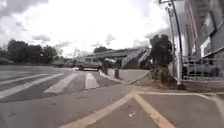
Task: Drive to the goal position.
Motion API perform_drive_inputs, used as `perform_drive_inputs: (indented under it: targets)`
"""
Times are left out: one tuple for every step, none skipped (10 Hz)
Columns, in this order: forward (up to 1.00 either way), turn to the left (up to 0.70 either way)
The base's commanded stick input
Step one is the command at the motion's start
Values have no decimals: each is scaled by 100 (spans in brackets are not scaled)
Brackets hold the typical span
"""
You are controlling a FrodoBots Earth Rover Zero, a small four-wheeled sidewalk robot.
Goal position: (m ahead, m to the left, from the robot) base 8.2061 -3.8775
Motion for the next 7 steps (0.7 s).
perform_drive_inputs:
  targets:
    - [45,0]
    - [45,0]
    - [45,0]
    - [45,0]
    - [45,0]
    - [45,0]
    - [45,0]
